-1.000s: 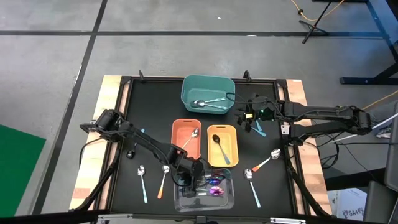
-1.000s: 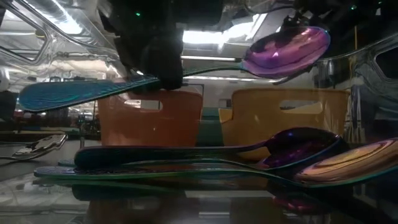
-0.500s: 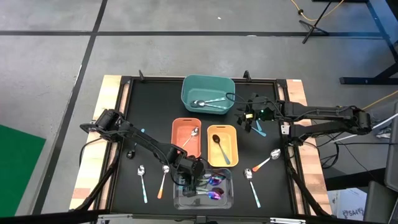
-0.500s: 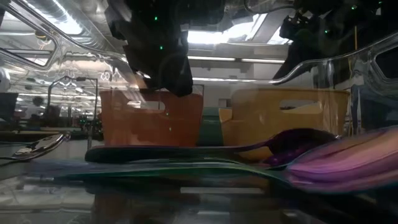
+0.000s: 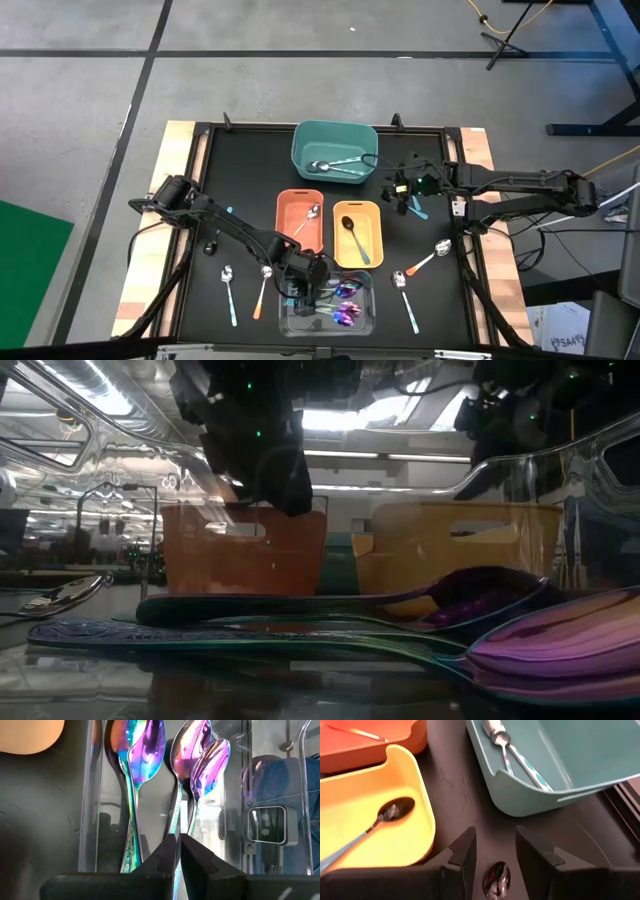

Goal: Sort silverware by color (type)
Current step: Put the light blue spoon into the yellow bin

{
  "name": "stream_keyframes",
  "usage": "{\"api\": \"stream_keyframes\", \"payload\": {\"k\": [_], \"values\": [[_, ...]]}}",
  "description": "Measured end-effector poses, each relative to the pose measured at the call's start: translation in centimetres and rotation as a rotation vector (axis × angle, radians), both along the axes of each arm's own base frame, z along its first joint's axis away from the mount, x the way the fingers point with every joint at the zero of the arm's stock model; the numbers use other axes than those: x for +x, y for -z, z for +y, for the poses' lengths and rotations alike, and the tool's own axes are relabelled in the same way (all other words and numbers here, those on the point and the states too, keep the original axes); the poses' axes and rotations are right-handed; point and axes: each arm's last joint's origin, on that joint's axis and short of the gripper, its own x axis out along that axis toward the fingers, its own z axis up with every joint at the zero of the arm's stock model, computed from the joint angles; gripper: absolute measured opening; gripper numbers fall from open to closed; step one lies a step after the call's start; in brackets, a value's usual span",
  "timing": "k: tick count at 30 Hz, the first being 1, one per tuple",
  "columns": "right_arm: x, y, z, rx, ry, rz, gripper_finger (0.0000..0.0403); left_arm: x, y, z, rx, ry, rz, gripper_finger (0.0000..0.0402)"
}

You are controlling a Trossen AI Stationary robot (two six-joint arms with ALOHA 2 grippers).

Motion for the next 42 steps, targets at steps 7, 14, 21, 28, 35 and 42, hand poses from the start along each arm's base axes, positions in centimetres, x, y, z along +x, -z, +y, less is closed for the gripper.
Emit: {"api": "stream_keyframes", "payload": {"k": [7, 14, 21, 28, 35, 42], "values": [[-0.5, 0.5, 0.1, 0.016, 0.004, 0.072, 0.0124, -0.2, -1.0, 0.1, -0.012, 0.001, -0.027, 0.0019], [-1.1, 1.6, 0.2, 0.048, 0.051, 0.132, 0.0124, -0.7, -3.3, 0.3, -0.032, 0.010, -0.086, 0.0019], [-2.0, 3.9, 0.3, 0.085, 0.108, 0.189, 0.0124, -1.6, -6.2, 0.7, -0.026, 0.031, -0.169, 0.0019], [-3.0, 6.2, 0.5, 0.126, 0.157, 0.242, 0.0124, -2.7, -8.7, 1.4, -0.010, 0.030, -0.237, 0.0019], [-3.9, 7.8, 0.6, 0.143, 0.172, 0.282, 0.0124, -3.3, -10.1, 2.2, 0.035, 0.035, -0.285, 0.0019], [-3.7, 8.0, 0.7, 0.157, 0.151, 0.275, 0.0124, -3.2, -10.2, 2.9, 0.054, 0.015, -0.287, 0.0019]]}}
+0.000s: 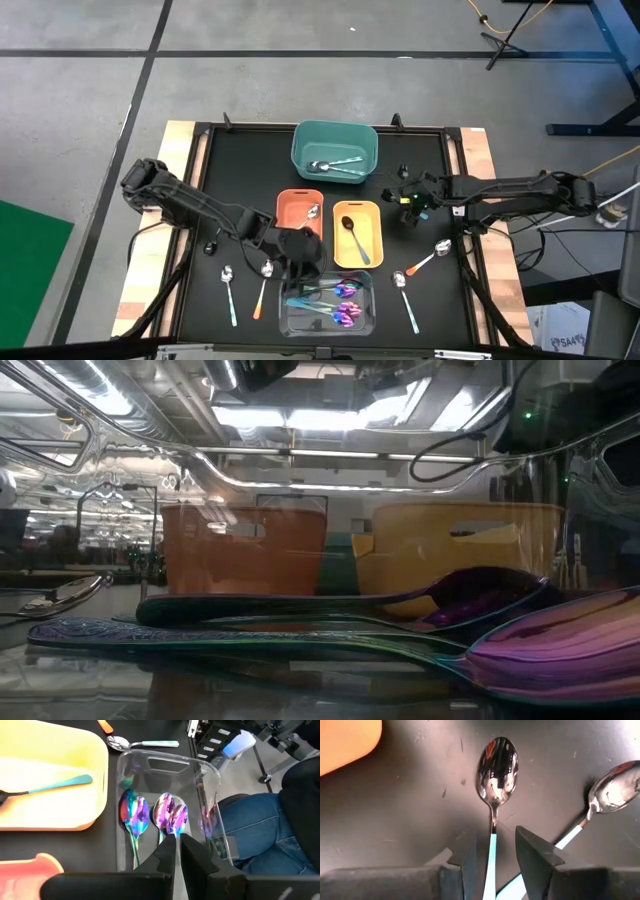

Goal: Sort silverware by color (type)
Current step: Put the light blue spoon into the yellow bin

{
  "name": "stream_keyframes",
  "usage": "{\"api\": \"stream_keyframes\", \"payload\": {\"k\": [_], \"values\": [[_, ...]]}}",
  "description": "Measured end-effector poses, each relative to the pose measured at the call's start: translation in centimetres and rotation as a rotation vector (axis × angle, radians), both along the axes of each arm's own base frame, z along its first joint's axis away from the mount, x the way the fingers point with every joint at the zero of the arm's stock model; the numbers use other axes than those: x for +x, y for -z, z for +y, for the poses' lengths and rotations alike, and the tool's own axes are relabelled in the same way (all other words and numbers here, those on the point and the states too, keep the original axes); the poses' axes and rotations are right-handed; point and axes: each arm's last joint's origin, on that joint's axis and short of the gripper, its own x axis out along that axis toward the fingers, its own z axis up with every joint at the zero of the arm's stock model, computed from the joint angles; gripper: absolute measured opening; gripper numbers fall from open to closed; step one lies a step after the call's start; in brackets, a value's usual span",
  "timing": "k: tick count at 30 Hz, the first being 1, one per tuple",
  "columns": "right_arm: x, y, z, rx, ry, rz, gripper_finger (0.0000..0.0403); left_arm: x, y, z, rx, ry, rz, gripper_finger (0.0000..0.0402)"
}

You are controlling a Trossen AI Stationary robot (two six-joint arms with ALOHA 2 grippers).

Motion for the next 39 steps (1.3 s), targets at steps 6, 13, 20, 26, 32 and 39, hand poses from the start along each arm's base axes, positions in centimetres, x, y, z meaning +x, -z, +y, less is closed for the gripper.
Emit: {"api": "stream_keyframes", "payload": {"k": [6, 13, 20, 26, 32, 39], "values": [[0.6, 0.7, -0.1, -0.004, -0.017, 0.032, 0.0124, 0.1, 0.1, 0.4, 0.014, 0.000, 0.001, 0.0019], [1.0, 1.8, -0.4, -0.057, 0.001, 0.113, 0.0124, 0.1, 0.1, 0.3, 0.014, 0.002, 0.001, 0.0019], [1.4, 2.7, -0.4, -0.035, -0.008, 0.154, 0.0124, 0.1, 0.1, 0.3, 0.014, 0.002, 0.001, 0.0019], [1.5, 2.9, -0.4, -0.029, -0.026, 0.163, 0.0124, 0.1, 0.1, 0.3, 0.014, 0.002, 0.001, 0.0019], [1.5, 2.9, -0.4, -0.029, -0.037, 0.164, 0.0116, -0.1, 0.0, 0.4, 0.039, 0.022, 0.002, 0.0019], [1.6, 3.0, -0.4, -0.018, -0.042, 0.160, 0.0051, -2.3, -1.8, 1.5, 0.137, -0.039, 0.026, 0.0019]]}}
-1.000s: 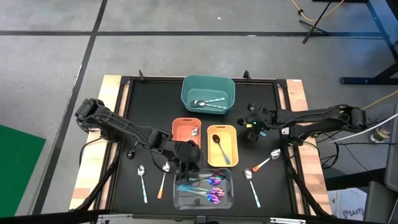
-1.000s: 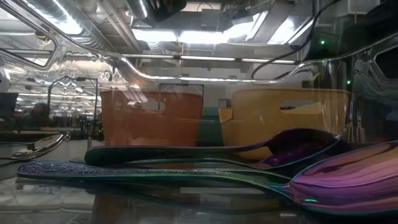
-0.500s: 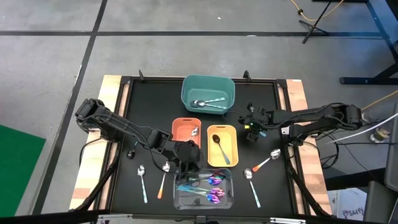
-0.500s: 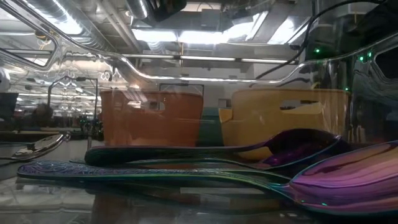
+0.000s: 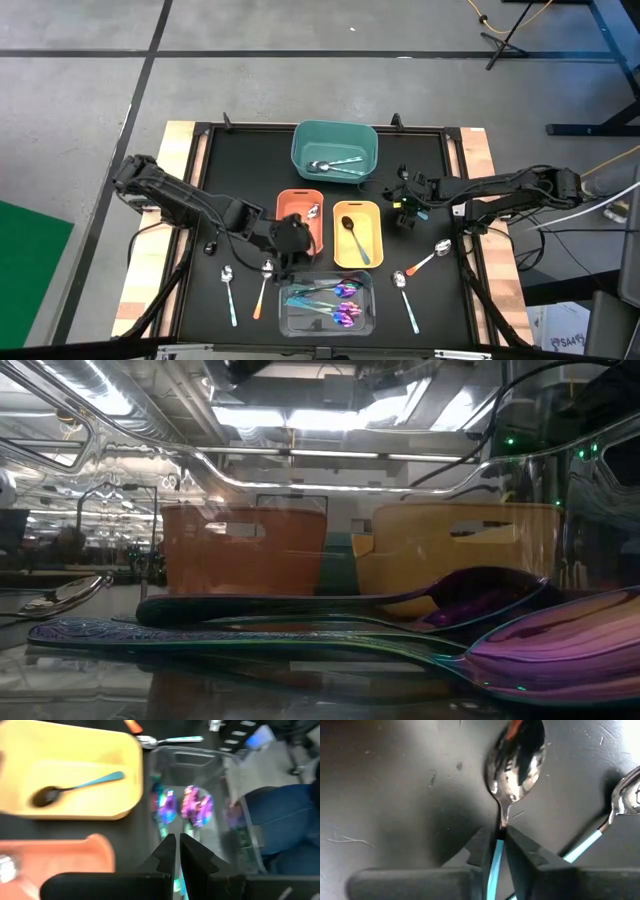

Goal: Sort silverware by color (type)
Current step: Put the light blue spoon into the yellow bin

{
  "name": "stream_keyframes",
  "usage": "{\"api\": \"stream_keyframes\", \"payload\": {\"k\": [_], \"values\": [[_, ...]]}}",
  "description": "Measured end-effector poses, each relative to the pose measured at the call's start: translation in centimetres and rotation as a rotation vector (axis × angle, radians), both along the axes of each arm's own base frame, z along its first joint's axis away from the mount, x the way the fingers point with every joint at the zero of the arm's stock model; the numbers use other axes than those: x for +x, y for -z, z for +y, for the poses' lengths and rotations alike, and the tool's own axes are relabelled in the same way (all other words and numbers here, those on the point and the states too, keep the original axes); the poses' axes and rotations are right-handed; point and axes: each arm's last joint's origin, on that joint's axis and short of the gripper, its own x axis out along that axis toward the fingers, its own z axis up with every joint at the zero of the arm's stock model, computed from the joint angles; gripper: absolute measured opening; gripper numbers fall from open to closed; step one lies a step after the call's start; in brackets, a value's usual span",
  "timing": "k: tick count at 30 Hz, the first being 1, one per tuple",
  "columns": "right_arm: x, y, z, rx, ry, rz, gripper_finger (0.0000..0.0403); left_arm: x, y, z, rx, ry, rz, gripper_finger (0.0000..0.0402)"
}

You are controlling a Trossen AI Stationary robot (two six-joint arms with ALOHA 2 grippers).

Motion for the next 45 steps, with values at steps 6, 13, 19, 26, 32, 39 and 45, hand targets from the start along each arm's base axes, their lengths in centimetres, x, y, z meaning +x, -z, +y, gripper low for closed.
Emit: {"api": "stream_keyframes", "payload": {"k": [6, 13, 19, 26, 32, 39, 45], "values": [[0.1, 0.0, 0.0, -0.003, -0.001, -0.008, 0.0005, -2.9, -2.0, 1.3, 0.076, -0.070, 0.036, 0.0019], [0.1, 0.0, 0.0, 0.016, -0.006, -0.015, 0.0007, -6.4, -3.0, 2.9, 0.136, -0.212, 0.154, 0.0019], [0.1, 0.0, 0.0, 0.023, -0.007, -0.016, 0.0004, -8.1, -2.8, 3.6, 0.194, -0.273, 0.265, 0.0019], [0.2, -0.1, 0.1, 0.031, -0.008, -0.012, 0.0002, -9.3, -2.3, 4.0, 0.233, -0.315, 0.400, 0.0019], [0.9, -1.8, 0.0, 0.066, -0.012, 0.026, 0.0001, -9.8, -2.1, 4.2, 0.253, -0.329, 0.449, 0.0019], [2.1, -4.3, 0.0, 0.133, -0.026, -0.012, 0.0000, -10.7, 0.2, 4.5, 0.269, -0.337, 0.522, 0.0019], [2.8, -6.3, 0.0, 0.208, 0.026, -0.037, 0.0000, -13.0, 2.8, 5.8, 0.200, -0.415, 0.583, 0.0019]]}}
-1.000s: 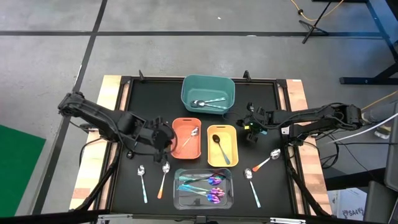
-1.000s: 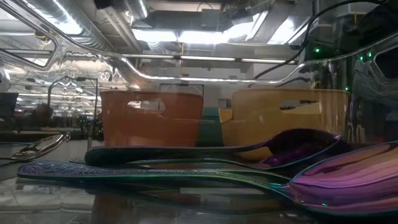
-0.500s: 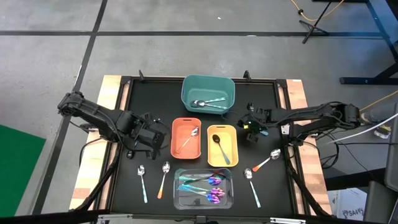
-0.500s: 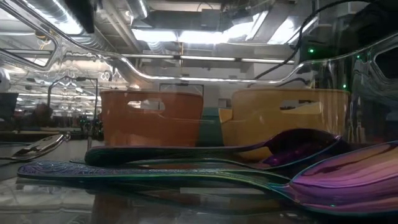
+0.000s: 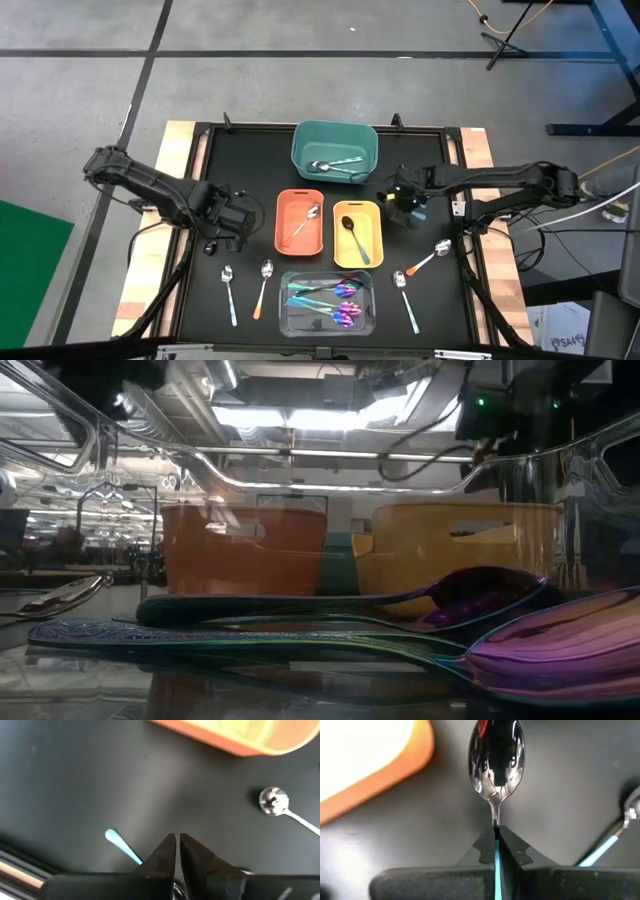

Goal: Sort silverware by color (type)
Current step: Put the light blue spoon into the yellow bin

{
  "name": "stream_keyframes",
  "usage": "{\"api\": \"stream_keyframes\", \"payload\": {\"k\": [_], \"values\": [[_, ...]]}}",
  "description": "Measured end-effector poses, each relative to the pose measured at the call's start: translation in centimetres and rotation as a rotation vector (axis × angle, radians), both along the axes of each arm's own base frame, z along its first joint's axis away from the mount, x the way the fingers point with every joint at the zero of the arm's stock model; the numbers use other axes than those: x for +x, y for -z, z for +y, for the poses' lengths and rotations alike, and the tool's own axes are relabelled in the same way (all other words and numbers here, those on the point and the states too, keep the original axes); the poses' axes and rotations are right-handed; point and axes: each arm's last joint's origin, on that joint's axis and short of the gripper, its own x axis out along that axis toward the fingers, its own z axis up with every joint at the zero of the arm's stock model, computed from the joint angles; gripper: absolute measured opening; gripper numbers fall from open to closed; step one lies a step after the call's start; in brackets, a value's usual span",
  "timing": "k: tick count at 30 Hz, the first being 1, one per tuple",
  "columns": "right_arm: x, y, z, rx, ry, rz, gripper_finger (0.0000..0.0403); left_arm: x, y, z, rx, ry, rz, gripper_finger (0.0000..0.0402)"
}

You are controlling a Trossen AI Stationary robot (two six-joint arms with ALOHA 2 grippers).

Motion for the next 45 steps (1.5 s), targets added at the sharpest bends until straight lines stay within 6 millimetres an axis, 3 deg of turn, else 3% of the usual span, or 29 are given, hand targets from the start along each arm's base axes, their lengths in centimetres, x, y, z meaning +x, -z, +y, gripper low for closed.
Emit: {"api": "stream_keyframes", "payload": {"k": [8, 18, 26, 33, 45], "values": [[1.0, -3.1, 0.2, 0.116, 0.020, -0.050, 0.0000, -2.4, 3.1, 1.2, -0.070, -0.089, -0.018, 0.0019], [2.3, -6.5, -0.1, 0.124, 0.081, -0.165, 0.0000, -3.3, 6.4, 1.5, -0.101, -0.168, -0.004, 0.0019], [3.8, -7.4, 0.4, 0.219, 0.078, -0.341, 0.0000, -3.8, 7.5, 1.6, -0.106, -0.296, 0.020, 0.0019], [5.1, -7.8, 2.9, 0.253, 0.036, -0.434, 0.0000, -3.9, 7.5, 1.6, -0.107, -0.307, 0.019, 0.0019], [7.9, -5.1, 6.2, 0.213, 0.101, -0.392, 0.0000, -3.8, 7.5, 1.6, -0.111, -0.306, 0.009, 0.0019]]}}
